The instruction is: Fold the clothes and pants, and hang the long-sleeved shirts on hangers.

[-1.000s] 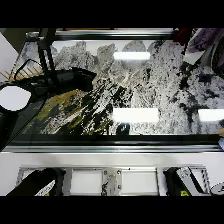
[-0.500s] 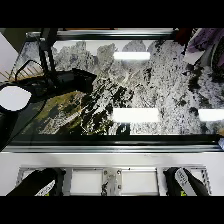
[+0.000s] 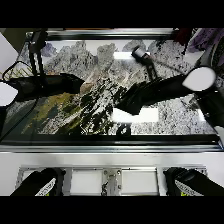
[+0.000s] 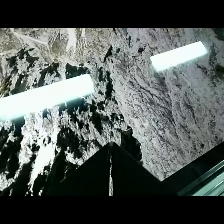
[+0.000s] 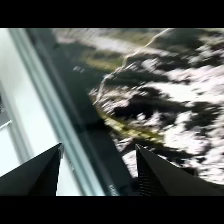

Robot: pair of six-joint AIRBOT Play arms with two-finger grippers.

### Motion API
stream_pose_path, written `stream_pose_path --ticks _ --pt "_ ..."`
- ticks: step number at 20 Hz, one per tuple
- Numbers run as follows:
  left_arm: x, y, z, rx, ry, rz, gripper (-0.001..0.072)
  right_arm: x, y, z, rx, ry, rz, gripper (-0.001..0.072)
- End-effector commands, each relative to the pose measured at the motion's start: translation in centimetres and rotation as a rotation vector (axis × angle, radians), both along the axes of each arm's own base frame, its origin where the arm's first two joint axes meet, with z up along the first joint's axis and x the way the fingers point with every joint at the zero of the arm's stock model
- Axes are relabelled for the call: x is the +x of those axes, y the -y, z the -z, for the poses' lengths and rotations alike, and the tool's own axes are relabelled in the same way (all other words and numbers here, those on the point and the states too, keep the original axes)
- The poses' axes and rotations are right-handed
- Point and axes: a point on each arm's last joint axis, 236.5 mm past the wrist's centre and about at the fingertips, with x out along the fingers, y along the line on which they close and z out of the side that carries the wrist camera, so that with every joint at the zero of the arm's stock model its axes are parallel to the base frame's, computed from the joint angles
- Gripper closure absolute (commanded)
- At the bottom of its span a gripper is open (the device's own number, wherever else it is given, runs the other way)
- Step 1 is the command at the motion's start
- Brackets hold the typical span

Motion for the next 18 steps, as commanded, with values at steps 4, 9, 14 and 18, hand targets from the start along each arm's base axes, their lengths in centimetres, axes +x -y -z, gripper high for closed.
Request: stream_pose_path --ticks 4,9,14,18 --pt "-0.17 -1.31 0.73 0.017 -0.040 -0.016 0.0693 -4.38 -4.51 4.69 -0.070 -0.099 -0.166 0.0438" --pt "-0.16 -1.31 0.73 0.017 -0.040 -0.016 0.0693 -4.57 -4.43 4.80 -0.074 -0.105 -0.173 0.0697" --pt "-0.16 -1.31 0.73 0.017 -0.040 -0.016 0.0693 -4.58 -4.43 4.80 -0.075 -0.105 -0.173 0.0697" --pt "-0.16 -1.31 0.73 0.017 -0.040 -0.016 0.0693 -4.57 -4.43 4.80 -0.074 -0.105 -0.173 0.0698"
